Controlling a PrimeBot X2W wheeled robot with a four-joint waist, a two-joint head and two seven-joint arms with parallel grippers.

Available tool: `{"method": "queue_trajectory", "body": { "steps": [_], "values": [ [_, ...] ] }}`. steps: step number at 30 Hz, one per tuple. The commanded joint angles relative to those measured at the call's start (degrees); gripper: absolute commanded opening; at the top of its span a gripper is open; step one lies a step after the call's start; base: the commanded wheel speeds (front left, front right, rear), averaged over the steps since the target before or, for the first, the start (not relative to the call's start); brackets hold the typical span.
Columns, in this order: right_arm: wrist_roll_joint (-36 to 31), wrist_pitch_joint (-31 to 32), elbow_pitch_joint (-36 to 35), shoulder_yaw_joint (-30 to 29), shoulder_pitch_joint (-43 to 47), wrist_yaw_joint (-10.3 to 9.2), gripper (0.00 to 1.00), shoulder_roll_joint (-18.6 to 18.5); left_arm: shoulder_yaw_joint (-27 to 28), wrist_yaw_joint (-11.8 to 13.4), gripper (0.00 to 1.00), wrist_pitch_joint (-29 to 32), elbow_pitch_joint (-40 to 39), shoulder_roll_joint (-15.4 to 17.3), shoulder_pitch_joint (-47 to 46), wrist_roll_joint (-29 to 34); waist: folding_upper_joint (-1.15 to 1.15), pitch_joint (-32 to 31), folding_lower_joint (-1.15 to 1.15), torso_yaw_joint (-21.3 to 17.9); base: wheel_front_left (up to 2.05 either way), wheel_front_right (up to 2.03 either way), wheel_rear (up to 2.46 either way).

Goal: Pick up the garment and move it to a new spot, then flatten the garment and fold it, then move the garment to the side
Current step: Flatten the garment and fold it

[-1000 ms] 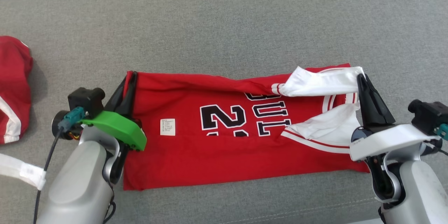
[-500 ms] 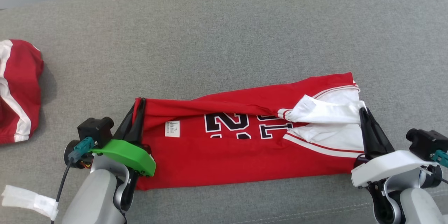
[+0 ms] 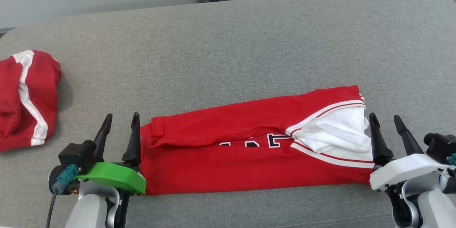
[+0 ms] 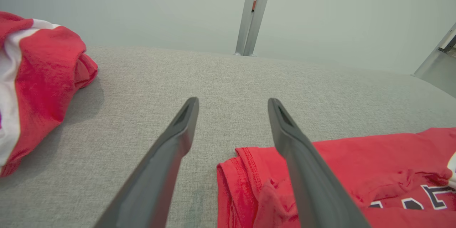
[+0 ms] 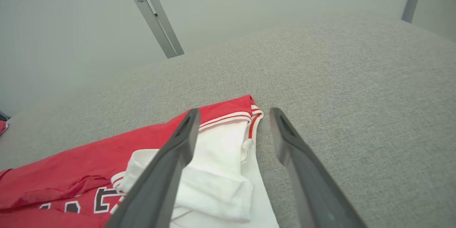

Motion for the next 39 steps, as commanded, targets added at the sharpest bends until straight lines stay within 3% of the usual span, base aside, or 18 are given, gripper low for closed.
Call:
{"method": "queue_trajectory", "body": {
  "steps": [1, 11, 27, 29, 30, 31, 32, 39],
  "values": [
    [-0.7, 0.4, 0.8, -0.5, -1.1, -0.09, 1.0, -0.4, 1.0, 0.0, 1.0, 0.0, -0.7, -0.3, 1.4, 0.8, 0.0, -0.5, 0.0, 0.8, 0.0, 0.0, 0.0],
    [-3.8, 3.5, 9.6, -1.7, -6.6, -0.09, 1.0, -1.0, 6.4, -0.2, 1.0, 0.0, -4.8, -2.2, 4.3, 4.6, 0.0, -0.3, 0.0, 3.6, 0.0, 0.0, 0.0],
    [-4.4, 4.8, 25.2, -1.8, -8.7, -0.09, 1.0, -1.4, 8.4, -0.5, 1.0, 0.0, -6.2, -4.2, 5.1, 7.0, 0.0, 1.0, 0.0, 6.7, 0.0, 0.0, 0.0],
    [-3.4, 5.7, 26.5, -1.0, -8.6, -0.09, 0.56, -0.9, 8.6, -0.5, 1.0, 0.0, -6.4, -4.3, 5.2, 7.0, 0.0, 0.8, 0.0, 6.6, 0.0, 0.0, 0.0],
    [-2.7, 6.2, 27.2, -0.6, -8.7, -0.09, 0.15, -0.7, 8.6, -0.5, 1.0, 0.0, -6.4, -4.3, 5.3, 7.1, 0.0, 0.7, 0.0, 6.5, 0.0, 0.0, 0.0],
    [-2.1, 6.4, 27.5, -0.4, -8.9, -0.09, 0.04, -0.6, 8.6, -0.5, 1.0, 0.0, -6.5, -4.3, 5.3, 7.2, 0.0, 0.6, 0.0, 6.4, 0.0, 0.0, 0.0],
    [-1.5, 6.4, 27.8, -0.1, -9.1, -0.09, 0.0, -0.7, 8.6, -0.5, 1.0, 0.0, -6.7, -4.3, 5.2, 7.3, 0.0, 0.5, 0.0, 6.4, 0.0, 0.0, 0.0],
    [1.4, 5.1, 29.1, -1.2, -10.1, -0.17, 0.0, -3.4, 9.3, -0.5, 1.0, 0.0, -7.3, -4.4, 6.0, 7.5, 0.0, -0.7, 0.0, 5.6, 0.0, 0.0, 0.0]
  ]
}}
